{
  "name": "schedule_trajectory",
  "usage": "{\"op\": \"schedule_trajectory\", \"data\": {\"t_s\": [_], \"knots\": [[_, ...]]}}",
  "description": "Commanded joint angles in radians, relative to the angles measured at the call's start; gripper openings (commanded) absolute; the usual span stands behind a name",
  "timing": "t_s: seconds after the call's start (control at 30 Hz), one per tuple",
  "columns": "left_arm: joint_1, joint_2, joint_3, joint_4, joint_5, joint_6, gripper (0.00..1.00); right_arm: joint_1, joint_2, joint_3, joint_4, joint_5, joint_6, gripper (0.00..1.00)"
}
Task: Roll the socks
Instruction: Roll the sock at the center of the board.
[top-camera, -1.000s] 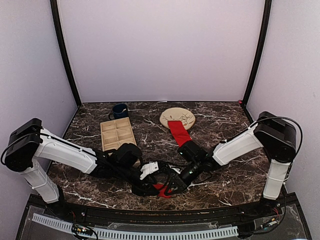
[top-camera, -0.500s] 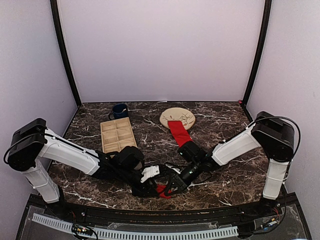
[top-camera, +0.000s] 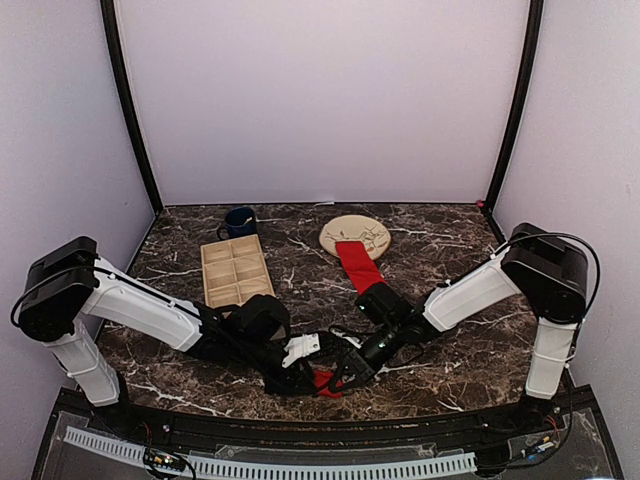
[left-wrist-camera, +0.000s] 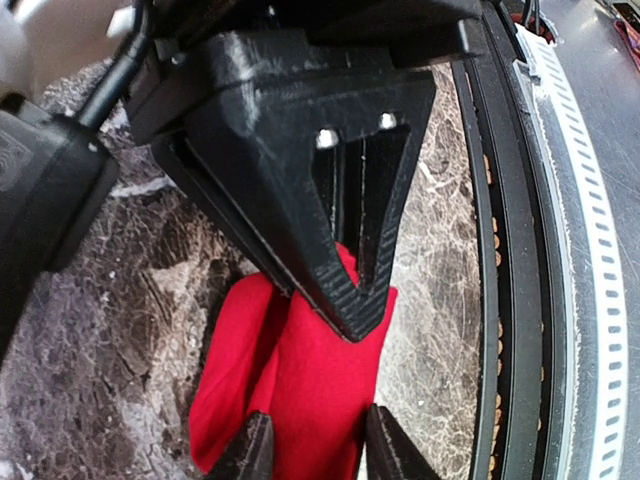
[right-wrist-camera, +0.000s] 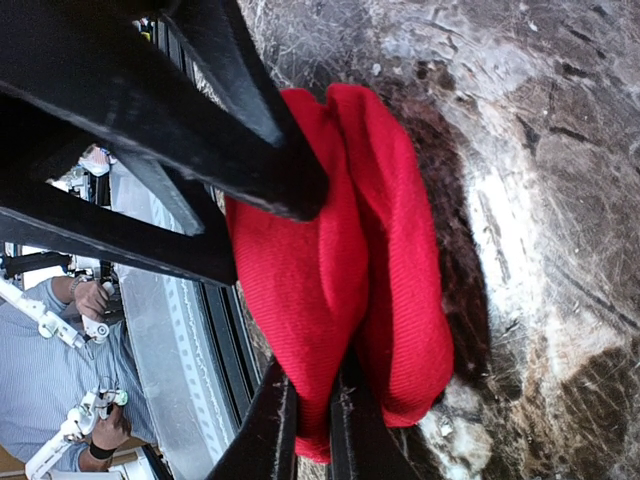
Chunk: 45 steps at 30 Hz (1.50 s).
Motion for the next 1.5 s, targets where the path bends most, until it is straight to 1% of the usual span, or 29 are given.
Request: {"op": "schedule_trajectory", "data": {"t_s": [0.0, 0.03, 0.1, 0.2, 0.3, 0.37, 0.5, 0.73, 0.77, 0.83, 0.9, 0.97, 1.17, 1.47], "knots": [[-0.008, 0.023, -0.013, -0.014, 0.027, -0.007, 0.38, -0.007, 0.017, -0.014, 0.018, -0.003, 0.008, 0.00], [-0.008, 0.025, -0.014, -0.014, 0.027, -0.009, 0.42, -0.007, 0.017, -0.015, 0.019, -0.003, 0.008, 0.00], [-0.008, 0.030, -0.016, -0.016, 0.030, -0.009, 0.41, -0.007, 0.020, -0.015, 0.016, -0.002, 0.006, 0.00], [-0.007, 0.036, -0.016, -0.016, 0.036, -0.011, 0.33, -0.007, 0.021, -0.015, 0.013, 0.000, 0.003, 0.00], [-0.008, 0.038, -0.015, -0.016, 0.038, -0.011, 0.20, -0.007, 0.022, -0.015, 0.006, 0.003, -0.002, 0.00], [-0.008, 0.038, -0.012, -0.019, 0.039, -0.010, 0.15, -0.007, 0.024, -0.016, 0.003, 0.006, -0.003, 0.00], [-0.008, 0.055, 0.004, -0.044, 0.052, -0.002, 0.09, -0.007, 0.020, -0.016, 0.004, 0.011, -0.004, 0.00], [-0.007, 0.073, 0.012, -0.058, 0.090, -0.011, 0.01, -0.010, 0.010, -0.027, 0.013, 0.020, 0.002, 0.00], [-0.004, 0.075, 0.012, -0.062, 0.096, -0.013, 0.01, -0.011, 0.008, -0.031, 0.018, 0.020, 0.005, 0.03], [0.003, 0.083, 0.019, -0.075, 0.117, -0.018, 0.00, -0.019, -0.002, -0.043, 0.033, 0.023, 0.012, 0.15], [0.022, 0.090, 0.022, -0.079, 0.140, -0.027, 0.00, -0.023, -0.012, -0.058, 0.050, 0.024, 0.019, 0.25], [0.041, 0.094, 0.020, -0.073, 0.174, -0.042, 0.00, -0.025, -0.021, -0.067, 0.062, 0.029, 0.025, 0.30], [0.072, 0.115, 0.033, -0.088, 0.227, -0.052, 0.00, -0.037, -0.042, -0.098, 0.086, 0.047, 0.034, 0.37], [0.106, 0.156, 0.071, -0.138, 0.293, -0.047, 0.00, -0.045, -0.106, -0.164, 0.129, 0.134, 0.038, 0.39]]}}
